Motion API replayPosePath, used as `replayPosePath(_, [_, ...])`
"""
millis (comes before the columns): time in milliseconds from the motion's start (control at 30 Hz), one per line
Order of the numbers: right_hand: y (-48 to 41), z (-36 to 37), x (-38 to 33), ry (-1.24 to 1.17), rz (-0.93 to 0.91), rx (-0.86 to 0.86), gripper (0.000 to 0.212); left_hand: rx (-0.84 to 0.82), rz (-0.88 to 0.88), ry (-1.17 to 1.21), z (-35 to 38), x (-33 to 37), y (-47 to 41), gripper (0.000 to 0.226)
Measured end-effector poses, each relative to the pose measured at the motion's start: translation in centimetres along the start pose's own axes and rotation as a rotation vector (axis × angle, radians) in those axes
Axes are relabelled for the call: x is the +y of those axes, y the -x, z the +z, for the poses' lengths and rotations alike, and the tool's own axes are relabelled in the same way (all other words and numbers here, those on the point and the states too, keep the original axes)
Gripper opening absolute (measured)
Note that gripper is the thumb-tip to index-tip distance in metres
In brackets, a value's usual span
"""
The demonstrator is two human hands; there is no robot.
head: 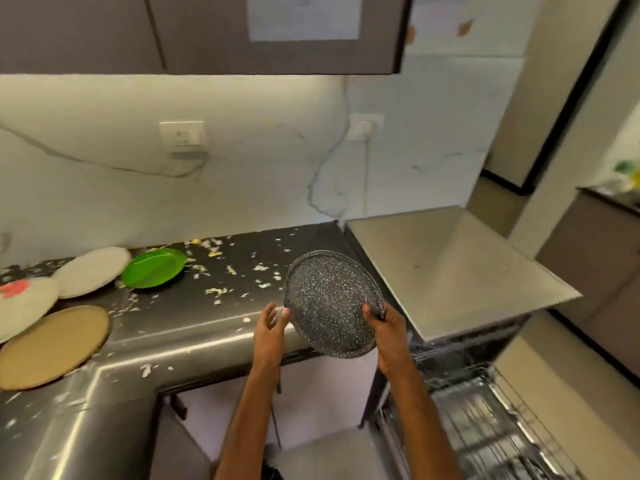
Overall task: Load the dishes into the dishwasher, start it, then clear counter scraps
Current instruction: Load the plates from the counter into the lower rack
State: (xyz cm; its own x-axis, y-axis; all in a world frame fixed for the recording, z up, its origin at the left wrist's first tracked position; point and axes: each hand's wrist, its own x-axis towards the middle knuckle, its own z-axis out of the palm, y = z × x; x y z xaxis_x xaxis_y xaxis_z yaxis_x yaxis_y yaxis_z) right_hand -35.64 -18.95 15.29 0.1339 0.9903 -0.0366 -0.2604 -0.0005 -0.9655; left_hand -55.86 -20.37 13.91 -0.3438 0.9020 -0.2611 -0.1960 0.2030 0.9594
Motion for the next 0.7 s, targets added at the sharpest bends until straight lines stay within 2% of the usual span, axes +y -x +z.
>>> replayPosePath(67, [0.1,-3.1,-0.9,0.095,-0.091,0.015,0.025,-0.077,-0.031,0.034,3.4,-0.2,1.2,0.040])
replayPosePath(233, [0.1,-11.5,-3.4,0.353,-0.272,-0.140,0.034,-0.339,-0.222,0.285,12.3,-1.3,4.5,0.069])
replayPosePath(367, [0.0,-17.7,-3.5,0.497,-0.315,-0.257,0.043,-0.365,-0.256,0.276,18.4,-3.6,6.4,0.063])
replayPosePath(500, [-0.4,-23.5,-2.9,0.552,-0.165,-0.279,0.047,-0.274,-0.322,0.188,22.7,-5.3,7.0,0.030])
replayPosePath(700, [-1.8,-31.9,-2.7,0.736,0.013,-0.430,0.065,-0.229,-0.384,-0.074,28.7,-7.7,6.9,0.022])
